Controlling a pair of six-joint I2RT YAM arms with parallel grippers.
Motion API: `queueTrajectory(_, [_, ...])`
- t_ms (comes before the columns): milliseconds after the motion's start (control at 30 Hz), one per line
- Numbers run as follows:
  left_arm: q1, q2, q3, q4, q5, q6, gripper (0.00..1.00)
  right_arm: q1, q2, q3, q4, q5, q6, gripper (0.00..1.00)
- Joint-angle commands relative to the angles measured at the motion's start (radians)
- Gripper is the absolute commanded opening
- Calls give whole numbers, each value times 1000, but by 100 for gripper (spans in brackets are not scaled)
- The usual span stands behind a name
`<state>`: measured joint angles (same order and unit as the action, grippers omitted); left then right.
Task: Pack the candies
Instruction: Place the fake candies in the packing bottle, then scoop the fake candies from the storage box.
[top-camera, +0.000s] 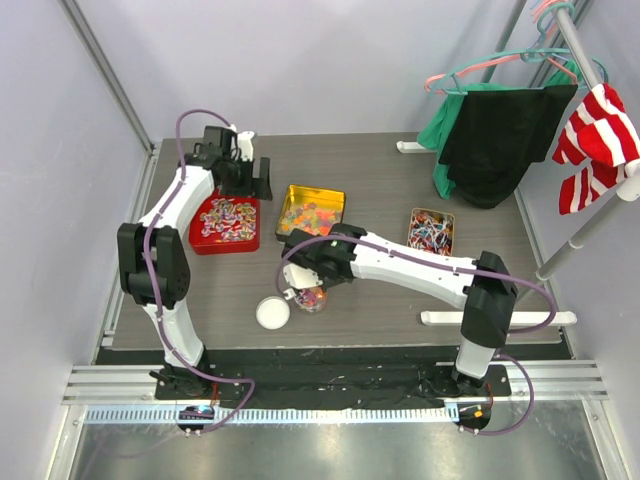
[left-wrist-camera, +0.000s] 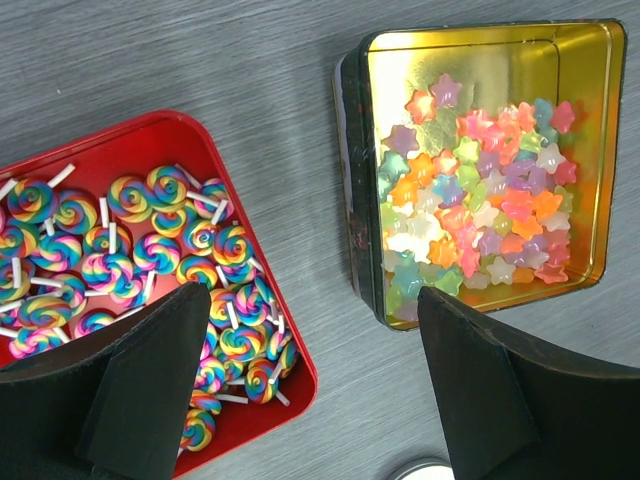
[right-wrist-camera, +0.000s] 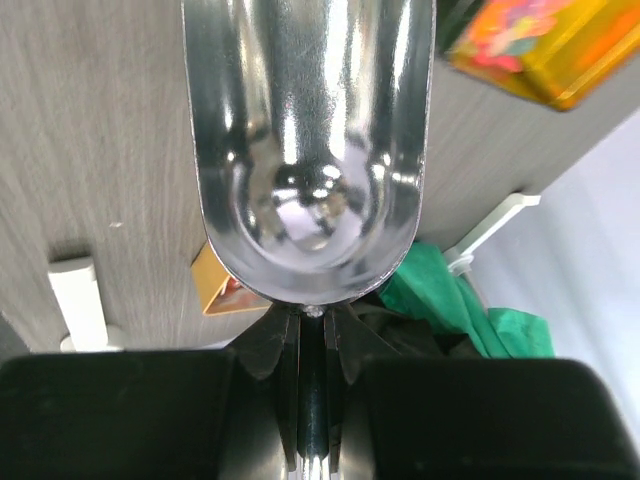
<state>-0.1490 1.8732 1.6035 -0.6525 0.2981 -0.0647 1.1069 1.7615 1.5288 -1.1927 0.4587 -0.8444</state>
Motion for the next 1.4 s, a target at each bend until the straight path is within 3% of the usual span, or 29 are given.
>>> queueTrajectory(0, [5,-16,21,37,41,-3,88,-56,-19,116,7,-3,-22,1])
queueTrajectory(233, [-21,75,114,34,-2,-12,87,-267,32,174,139,11,-61,1])
queueTrajectory(433, [-87,156,179,36,-100,14,78,-367,139,247,251,12,-64,1])
queueTrajectory(733, [-169,224,222,20,-195,57,75,-383,194,309,280,0,-24,1])
queueTrajectory(1100, [-178,277,211,83,-281,88,70,-363,81,189,292,-11,5,1])
queueTrajectory(1367, [-193,339,227,105,-284,94,55,-325,26,145,300,0,21,1])
